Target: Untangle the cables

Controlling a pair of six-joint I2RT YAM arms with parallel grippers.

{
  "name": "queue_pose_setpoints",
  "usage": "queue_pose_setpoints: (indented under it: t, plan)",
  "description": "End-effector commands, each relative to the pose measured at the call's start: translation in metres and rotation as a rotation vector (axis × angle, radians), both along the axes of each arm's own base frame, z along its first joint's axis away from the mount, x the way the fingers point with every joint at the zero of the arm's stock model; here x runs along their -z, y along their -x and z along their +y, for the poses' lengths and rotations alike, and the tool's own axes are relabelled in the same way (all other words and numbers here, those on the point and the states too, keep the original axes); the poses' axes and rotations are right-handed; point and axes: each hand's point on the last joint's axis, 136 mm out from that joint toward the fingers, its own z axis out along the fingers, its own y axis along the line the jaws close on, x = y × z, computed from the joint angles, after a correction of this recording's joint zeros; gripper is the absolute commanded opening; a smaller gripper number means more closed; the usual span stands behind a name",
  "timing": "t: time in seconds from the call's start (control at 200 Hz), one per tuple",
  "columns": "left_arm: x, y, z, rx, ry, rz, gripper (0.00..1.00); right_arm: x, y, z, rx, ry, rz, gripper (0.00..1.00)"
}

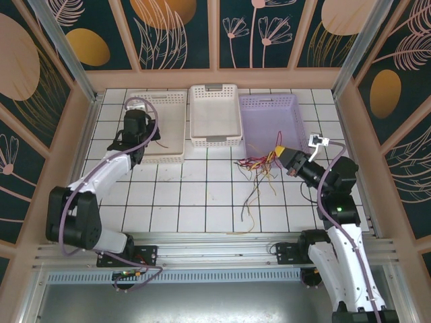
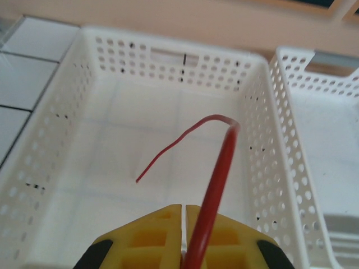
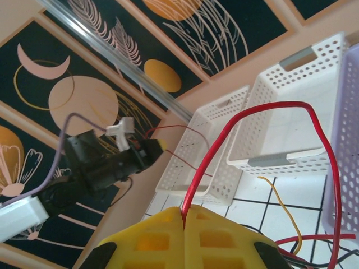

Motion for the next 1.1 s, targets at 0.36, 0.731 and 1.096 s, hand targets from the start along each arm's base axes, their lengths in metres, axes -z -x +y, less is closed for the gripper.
queue_pose_setpoints:
  t: [0.36, 0.731, 1.096]
  plan:
    - [-0.007, -0.011, -0.017, 0.032, 0.123, -0.01, 0.67, -0.033, -0.009, 0.024, -0.032, -0.02, -0.05, 0.0]
    - [-0.032, 0.024, -0.017, 0.018, 0.239, -0.008, 0.85, -0.023, -0.029, 0.038, -0.081, -0.063, 0.034, 0.0]
    - [-0.098, 0.099, -0.107, 0.367, 0.593, -0.126, 0.83, -0.029, -0.041, 0.055, -0.177, -0.074, 0.023, 0.0]
